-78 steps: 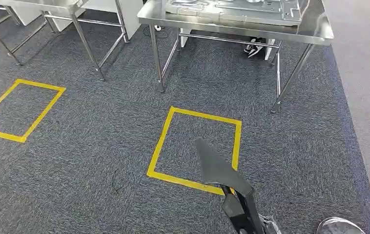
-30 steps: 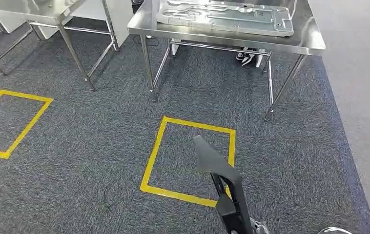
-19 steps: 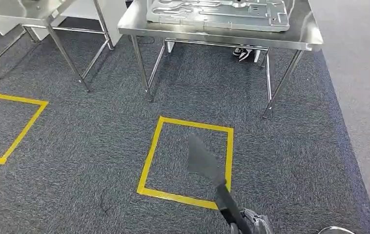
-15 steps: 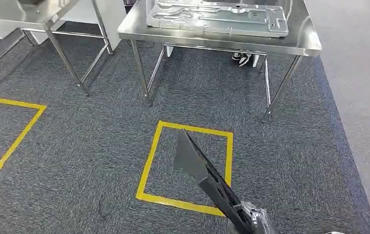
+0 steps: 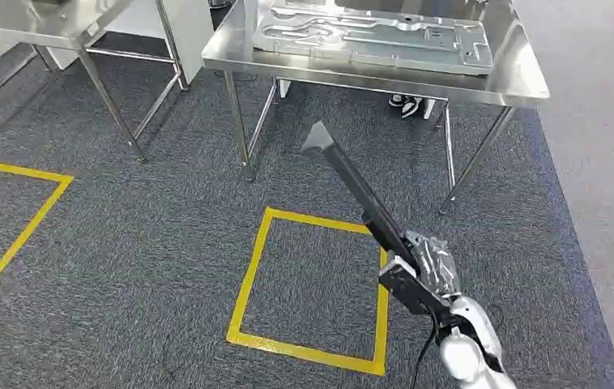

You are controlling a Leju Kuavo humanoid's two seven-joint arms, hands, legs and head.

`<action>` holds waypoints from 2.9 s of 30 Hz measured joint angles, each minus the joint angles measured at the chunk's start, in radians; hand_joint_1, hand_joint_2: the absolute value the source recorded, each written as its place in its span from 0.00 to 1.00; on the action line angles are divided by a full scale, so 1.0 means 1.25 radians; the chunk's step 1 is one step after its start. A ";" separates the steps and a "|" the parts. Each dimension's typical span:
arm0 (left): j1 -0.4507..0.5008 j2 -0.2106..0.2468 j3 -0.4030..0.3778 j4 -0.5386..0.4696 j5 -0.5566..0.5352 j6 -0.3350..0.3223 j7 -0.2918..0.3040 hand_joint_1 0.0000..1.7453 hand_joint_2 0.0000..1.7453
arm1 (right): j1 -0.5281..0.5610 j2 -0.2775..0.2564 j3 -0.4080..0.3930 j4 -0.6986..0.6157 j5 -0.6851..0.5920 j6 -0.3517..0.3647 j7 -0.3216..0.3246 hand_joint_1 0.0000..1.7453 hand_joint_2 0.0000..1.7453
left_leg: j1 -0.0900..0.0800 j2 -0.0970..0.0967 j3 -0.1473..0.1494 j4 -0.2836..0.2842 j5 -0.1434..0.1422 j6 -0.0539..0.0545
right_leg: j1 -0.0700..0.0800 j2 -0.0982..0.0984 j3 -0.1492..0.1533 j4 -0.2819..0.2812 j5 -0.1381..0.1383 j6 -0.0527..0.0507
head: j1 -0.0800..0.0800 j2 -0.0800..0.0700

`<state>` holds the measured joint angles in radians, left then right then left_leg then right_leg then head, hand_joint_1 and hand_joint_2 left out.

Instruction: Take the parts from the cabinet and place them on the table.

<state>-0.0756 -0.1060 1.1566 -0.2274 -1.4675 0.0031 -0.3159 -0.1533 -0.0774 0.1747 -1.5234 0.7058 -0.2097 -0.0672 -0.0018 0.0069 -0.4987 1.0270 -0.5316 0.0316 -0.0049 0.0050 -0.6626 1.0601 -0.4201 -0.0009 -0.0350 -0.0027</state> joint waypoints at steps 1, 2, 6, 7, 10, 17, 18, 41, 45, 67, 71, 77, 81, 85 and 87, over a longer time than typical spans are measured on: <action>-0.006 0.000 -0.004 0.000 -0.002 0.000 0.001 0.00 0.00 | -0.032 0.005 0.002 0.017 0.035 -0.008 0.015 1.00 1.00 | 0.000 -0.002 -0.007 -0.003 0.000 -0.005 | 0.004 -0.001 0.000 -0.017 -0.010 -0.001 | 0.002 0.000; -0.009 0.000 -0.009 0.000 -0.002 0.000 0.004 0.00 0.00 | -0.053 0.005 0.005 0.028 0.069 -0.014 0.025 1.00 1.00 | 0.001 -0.002 -0.008 -0.013 0.000 -0.010 | 0.006 -0.001 0.000 -0.020 0.001 -0.005 | 0.001 0.000; -0.016 0.003 -0.020 0.001 -0.010 -0.002 0.008 0.00 0.00 | -0.129 -0.002 0.040 0.059 0.179 -0.032 0.046 1.00 1.00 | 0.003 -0.003 -0.008 0.033 -0.001 -0.028 | -0.002 0.000 0.040 -0.041 -0.015 -0.022 | 0.001 0.000; -0.019 0.003 -0.023 0.001 -0.011 -0.002 0.009 0.00 0.00 | -0.148 -0.005 0.053 0.065 0.205 -0.035 0.048 1.00 1.00 | 0.005 -0.003 -0.045 0.093 -0.008 -0.032 | -0.002 -0.001 0.047 -0.041 -0.021 -0.025 | 0.001 0.000; -0.017 0.006 -0.031 0.001 -0.011 -0.002 0.013 0.00 0.00 | -0.175 -0.009 0.093 0.078 0.265 -0.028 0.060 1.00 1.00 | 0.008 -0.003 -0.153 0.235 -0.079 -0.038 | -0.002 -0.001 0.074 -0.041 -0.045 -0.025 | 0.001 0.000; -0.016 0.006 -0.033 0.002 -0.013 -0.004 0.018 0.00 0.00 | -0.225 -0.010 0.165 0.112 0.314 0.039 0.087 1.00 1.00 | 0.002 0.000 -0.139 0.016 0.100 -0.023 | -0.004 0.001 0.144 -0.042 -0.110 0.000 | 0.001 0.000; -0.015 0.006 -0.033 0.002 -0.012 -0.004 0.018 0.00 0.00 | -0.230 -0.010 0.170 0.116 0.318 0.046 0.089 1.00 1.00 | 0.001 -0.002 -0.138 0.017 0.104 -0.015 | -0.004 -0.001 0.150 -0.050 -0.115 0.007 | 0.001 0.000; -0.019 -0.002 -0.037 0.008 0.016 -0.013 0.016 0.00 0.00 | -0.439 -0.026 0.215 0.274 0.327 0.170 0.114 1.00 1.00 | 0.009 -0.009 -0.152 0.229 -0.077 -0.036 | -0.002 0.003 0.064 -0.048 -0.023 -0.024 | 0.001 0.000; -0.015 0.001 -0.037 0.008 0.018 -0.013 0.019 0.00 0.00 | -0.438 -0.027 0.215 0.278 0.335 0.167 0.116 1.00 1.00 | 0.019 -0.008 -0.127 0.056 0.055 -0.045 | -0.011 0.009 0.105 -0.046 -0.056 -0.009 | 0.001 0.000; -0.021 0.011 -0.031 0.010 0.032 -0.011 0.020 0.00 0.00 | -0.450 -0.009 0.161 0.281 0.343 0.160 0.137 1.00 1.00 | -0.002 0.002 -0.010 0.046 0.012 -0.021 | 0.003 0.013 0.028 -0.045 0.009 -0.022 | 0.003 0.000; -0.023 0.012 -0.031 0.010 0.033 -0.010 0.020 0.00 0.00 | -0.447 -0.020 0.158 0.282 0.350 0.160 0.138 1.00 1.00 | 0.005 0.000 -0.131 0.217 -0.051 -0.035 | 0.003 0.017 0.061 -0.045 -0.021 -0.029 | 0.002 0.000; -0.014 0.012 -0.031 0.010 0.037 -0.010 0.020 0.00 0.00 | -0.427 -0.020 0.132 0.288 0.338 0.161 0.140 1.00 1.00 | 0.014 -0.025 -0.137 0.007 0.138 -0.038 | -0.001 0.036 0.125 -0.039 -0.084 -0.009 | 0.003 0.000; -0.014 0.013 -0.031 0.010 0.043 -0.010 0.021 0.00 0.00 | -0.425 -0.020 0.106 0.286 0.286 0.196 0.137 1.00 1.00 | 0.007 -0.003 -0.120 0.006 0.109 -0.014 | -0.001 0.044 0.127 -0.028 -0.085 0.010 | 0.002 0.000; -0.017 0.013 -0.030 0.010 0.044 -0.010 0.020 0.00 0.00 | -0.432 -0.012 0.088 0.282 0.280 0.197 0.136 1.00 1.00 | 0.010 0.021 -0.080 -0.013 0.085 0.001 | -0.002 0.007 0.008 0.148 -0.095 0.027 | 0.003 0.000; -0.017 0.013 -0.030 0.010 0.044 -0.010 0.020 0.00 0.00 | -0.427 -0.009 0.086 0.282 0.279 0.197 0.137 1.00 1.00 | 0.010 0.033 -0.059 -0.012 0.066 0.001 | -0.002 0.005 -0.056 0.200 -0.150 0.028 | 0.003 0.000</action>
<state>-0.0963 -0.0900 1.1193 -0.2152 -1.4126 -0.0095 -0.2907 -0.6866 -0.0881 0.2827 -1.1711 1.0552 0.0366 0.1041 0.0103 0.0485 -0.5728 1.0114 -0.4493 0.0333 -0.0080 0.0117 -0.7329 1.3098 -0.6072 0.0336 -0.0317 -0.0027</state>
